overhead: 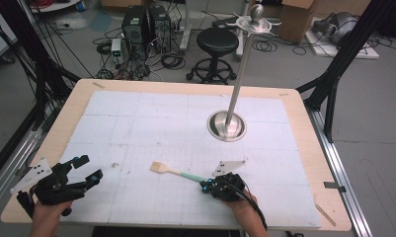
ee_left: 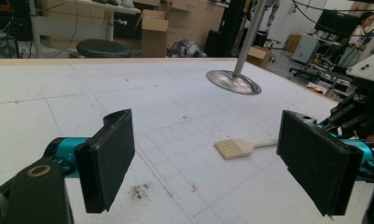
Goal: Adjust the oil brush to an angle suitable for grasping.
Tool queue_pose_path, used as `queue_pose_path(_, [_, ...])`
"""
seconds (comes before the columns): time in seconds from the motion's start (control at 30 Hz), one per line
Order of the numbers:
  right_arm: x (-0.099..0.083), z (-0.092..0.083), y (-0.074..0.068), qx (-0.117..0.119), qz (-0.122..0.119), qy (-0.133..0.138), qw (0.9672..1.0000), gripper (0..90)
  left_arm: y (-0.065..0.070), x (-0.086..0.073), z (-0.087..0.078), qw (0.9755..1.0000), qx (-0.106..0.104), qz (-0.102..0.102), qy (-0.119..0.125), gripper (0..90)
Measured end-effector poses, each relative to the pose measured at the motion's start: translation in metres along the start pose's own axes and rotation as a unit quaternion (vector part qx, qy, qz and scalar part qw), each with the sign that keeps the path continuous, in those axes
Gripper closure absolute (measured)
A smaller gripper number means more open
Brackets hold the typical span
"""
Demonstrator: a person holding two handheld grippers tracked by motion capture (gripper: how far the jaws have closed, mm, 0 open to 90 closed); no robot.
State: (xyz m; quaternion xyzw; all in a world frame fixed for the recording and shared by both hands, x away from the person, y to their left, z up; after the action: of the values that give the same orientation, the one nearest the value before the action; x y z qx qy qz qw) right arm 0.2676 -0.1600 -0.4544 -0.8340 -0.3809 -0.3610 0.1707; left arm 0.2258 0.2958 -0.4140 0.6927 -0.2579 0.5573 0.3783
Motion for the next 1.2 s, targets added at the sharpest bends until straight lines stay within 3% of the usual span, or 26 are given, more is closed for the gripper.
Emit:
queue_pose_path(0.07, [0.001,0.0,0.002,-0.002,0.002,0.001,1.0,89.9,0.0,0.0,0.0,1.0,0.001,0.0,0.0,19.6])
queue_pose_path(0.37, [0.008,0.006,0.017,-0.057,0.023,-0.002,0.9981,89.9,-0.001,0.0,-0.001,1.0,0.004,0.002,-0.001,19.6])
queue_pose_path(0.5, [0.014,0.01,0.027,-0.096,0.034,-0.004,0.9948,89.9,-0.001,0.0,-0.001,1.0,0.004,0.001,-0.001,19.6])
queue_pose_path(0.6, [0.02,0.017,0.037,-0.134,0.05,-0.007,0.9897,89.9,-0.001,0.0,-0.001,1.0,0.004,0.001,-0.001,19.6])
queue_pose_path(0.63, [0.02,0.017,0.037,-0.134,0.05,-0.007,0.9897,89.9,-0.001,0.0,-0.001,1.0,0.003,0.001,0.0,19.6])
queue_pose_path(0.73, [0.026,0.021,0.042,-0.155,0.071,-0.009,0.9854,89.9,-0.001,0.0,-0.001,1.0,0.003,0.001,0.0,19.6])
queue_pose_path(0.8, [0.033,0.025,0.038,-0.147,0.074,0.007,0.9863,89.9,-0.001,0.0,-0.001,1.0,0.003,0.0,0.0,19.6])
queue_pose_path(0.9, [0.053,0.042,0.021,-0.117,0.06,0.023,0.991,89.9,-0.002,0.0,0.0,1.0,0.003,0.0,0.0,19.6])
queue_pose_path(1.2, [0.078,0.083,-0.006,-0.069,0.038,0.014,0.9968,89.9,-0.002,0.0,-0.002,1.0,0.004,-0.002,0.002,19.6])
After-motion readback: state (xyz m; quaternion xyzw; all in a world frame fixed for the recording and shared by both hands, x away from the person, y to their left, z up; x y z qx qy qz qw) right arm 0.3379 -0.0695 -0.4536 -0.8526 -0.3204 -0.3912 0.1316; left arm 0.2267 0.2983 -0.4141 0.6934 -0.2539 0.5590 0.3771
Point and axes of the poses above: each handheld gripper's, and its own axes: z roughly forward along the jaws, x roughly out of its top, y roughly to its right, the point moved 1 cm from there along z, roughly forward along the jaws, and after that the axes turned 12 degrees about -x, right-handed, at the moved point
